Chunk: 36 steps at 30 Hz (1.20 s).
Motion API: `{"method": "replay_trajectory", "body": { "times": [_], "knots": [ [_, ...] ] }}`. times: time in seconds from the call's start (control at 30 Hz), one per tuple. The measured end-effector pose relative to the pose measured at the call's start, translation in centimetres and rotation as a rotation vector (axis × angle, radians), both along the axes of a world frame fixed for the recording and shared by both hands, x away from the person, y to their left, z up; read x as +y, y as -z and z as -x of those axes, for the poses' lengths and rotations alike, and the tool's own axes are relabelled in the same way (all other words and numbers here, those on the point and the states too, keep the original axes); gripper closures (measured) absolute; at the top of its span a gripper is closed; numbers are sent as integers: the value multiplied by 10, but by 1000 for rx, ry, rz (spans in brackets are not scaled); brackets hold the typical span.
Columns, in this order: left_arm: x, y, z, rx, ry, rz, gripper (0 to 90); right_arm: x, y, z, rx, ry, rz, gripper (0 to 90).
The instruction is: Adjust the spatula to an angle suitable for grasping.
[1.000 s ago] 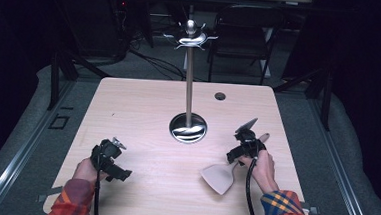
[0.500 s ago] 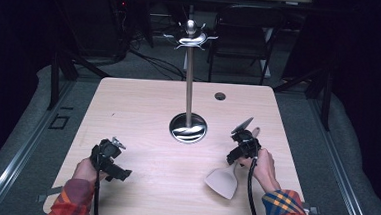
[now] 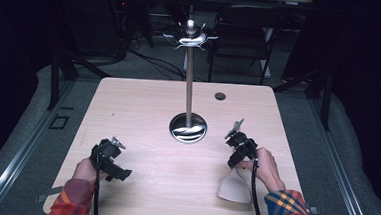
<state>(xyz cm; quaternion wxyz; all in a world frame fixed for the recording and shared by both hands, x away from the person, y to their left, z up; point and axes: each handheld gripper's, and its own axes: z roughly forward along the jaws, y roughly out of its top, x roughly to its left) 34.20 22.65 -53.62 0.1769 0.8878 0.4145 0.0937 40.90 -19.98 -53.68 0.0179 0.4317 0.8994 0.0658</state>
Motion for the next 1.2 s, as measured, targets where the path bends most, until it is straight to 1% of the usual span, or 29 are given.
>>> {"method": "replay_trajectory", "body": {
  "times": [0.1,0.13,0.2,0.27,0.3,0.33,0.37,0.4,0.43,0.47,0.5,0.53,0.6,0.63,0.67,0.7,0.73,0.77,0.8,0.87,0.9,0.93,0.97,1.0,1.03,1.07,1.13,1.17,1.2],
  "knots": [
    [0,0,0,3,-1,-1,0,-1,-1,0,8,6,12,441],
    [0,0,0,2,-1,-3,0,-1,0,2,-6,37,-7,457],
    [0,0,0,2,0,-3,0,0,0,4,-16,51,-17,472],
    [0,0,0,2,-1,-2,1,0,0,4,-10,47,-18,468],
    [0,0,0,1,1,-2,0,-1,1,5,3,54,-42,469],
    [0,0,0,1,1,-2,0,-2,1,4,22,41,-38,468],
    [0,0,0,-1,1,-4,0,-3,1,4,24,37,-33,467],
    [0,0,0,-1,1,-3,1,-3,1,5,10,50,-43,467],
    [0,0,0,-1,1,-4,1,-4,0,4,17,41,-34,466],
    [0,0,0,-1,-1,-4,1,-4,0,5,6,61,-42,430],
    [0,0,0,-1,-1,-4,1,-4,0,5,6,61,-42,430],
    [0,0,0,-1,-2,-4,1,-5,0,5,8,66,-41,399],
    [0,0,0,-1,1,-3,1,-8,-1,2,46,56,-10,331],
    [0,0,0,0,0,-3,1,-8,0,3,45,67,-18,331],
    [0,0,0,1,-1,-5,1,-8,3,5,16,110,-59,341],
    [0,0,0,2,-1,-5,1,-9,0,6,-7,116,-56,388],
    [0,0,0,-4,-1,-4,1,-9,0,7,-30,134,-77,397],
    [0,0,0,-4,-1,-4,1,-9,0,7,-30,134,-77,397],
    [0,0,0,-1,-2,-4,1,-10,-5,7,-6,112,-31,417],
    [0,0,0,0,-2,-4,1,-10,-4,7,-14,127,-47,426],
    [0,0,0,-1,-4,-5,1,-10,-5,8,-10,143,-53,460],
    [-1,0,-1,-1,-3,-4,1,-7,-4,9,-41,162,-67,525],
    [-1,0,-1,-1,-3,-4,1,-7,-4,9,-41,162,-67,525],
    [-1,0,-1,-2,-4,-4,1,-4,-6,8,-41,145,-38,563],
    [-1,0,-1,-1,-2,-3,1,-4,-6,8,-41,145,-38,563],
    [0,0,0,-4,-4,-4,1,0,-2,10,-76,177,-65,559],
    [1,-1,0,-4,-8,-2,1,0,-2,10,-72,174,-55,559],
    [2,-1,0,-5,-8,-1,1,-2,-5,8,-50,157,-31,557],
    [1,-1,0,-6,-7,-2,1,-2,-5,8,-48,162,-35,552]
  ]
}}
